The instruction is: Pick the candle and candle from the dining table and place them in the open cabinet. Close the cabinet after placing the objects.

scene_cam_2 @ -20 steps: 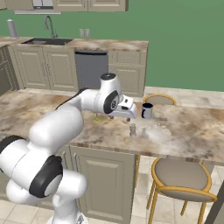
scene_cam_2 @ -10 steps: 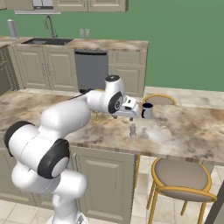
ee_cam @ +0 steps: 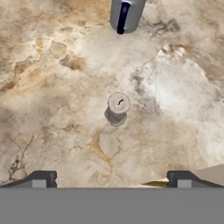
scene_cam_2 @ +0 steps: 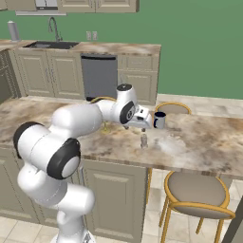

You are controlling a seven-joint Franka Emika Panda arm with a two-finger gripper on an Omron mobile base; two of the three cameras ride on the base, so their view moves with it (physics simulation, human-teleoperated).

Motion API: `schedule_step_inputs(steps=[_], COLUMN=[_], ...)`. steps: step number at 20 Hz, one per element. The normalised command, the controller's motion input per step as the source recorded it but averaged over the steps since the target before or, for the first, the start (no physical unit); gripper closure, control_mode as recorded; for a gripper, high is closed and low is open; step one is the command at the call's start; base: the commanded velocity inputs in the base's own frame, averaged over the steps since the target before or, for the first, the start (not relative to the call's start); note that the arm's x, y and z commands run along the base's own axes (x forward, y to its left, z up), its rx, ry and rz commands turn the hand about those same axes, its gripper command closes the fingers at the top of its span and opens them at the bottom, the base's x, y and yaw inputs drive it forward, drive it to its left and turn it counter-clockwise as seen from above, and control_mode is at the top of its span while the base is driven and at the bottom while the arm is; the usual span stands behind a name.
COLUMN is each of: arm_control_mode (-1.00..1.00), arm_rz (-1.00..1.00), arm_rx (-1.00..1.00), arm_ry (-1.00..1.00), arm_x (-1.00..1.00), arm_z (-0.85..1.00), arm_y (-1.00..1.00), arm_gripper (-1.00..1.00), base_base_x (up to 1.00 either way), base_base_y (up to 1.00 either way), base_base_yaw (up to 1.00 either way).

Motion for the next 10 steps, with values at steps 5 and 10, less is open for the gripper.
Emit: schedule_step_inputs(steps=[5, 10], arm_control_mode=[-1.0, -1.0], arm_rz=[0.0, 0.0], arm_rx=[0.0, 0.0], arm_ry=[0.0, -0.01], arm_x=[0.24, 0.21], arm_z=[-0.15, -0.1], arm_y=[-0.09, -0.17], arm_gripper=[-1.0, -1.0], base_base_x=[0.0, 0.0], base_base_y=[0.0, 0.0], base_base_yaw=[0.0, 0.0])
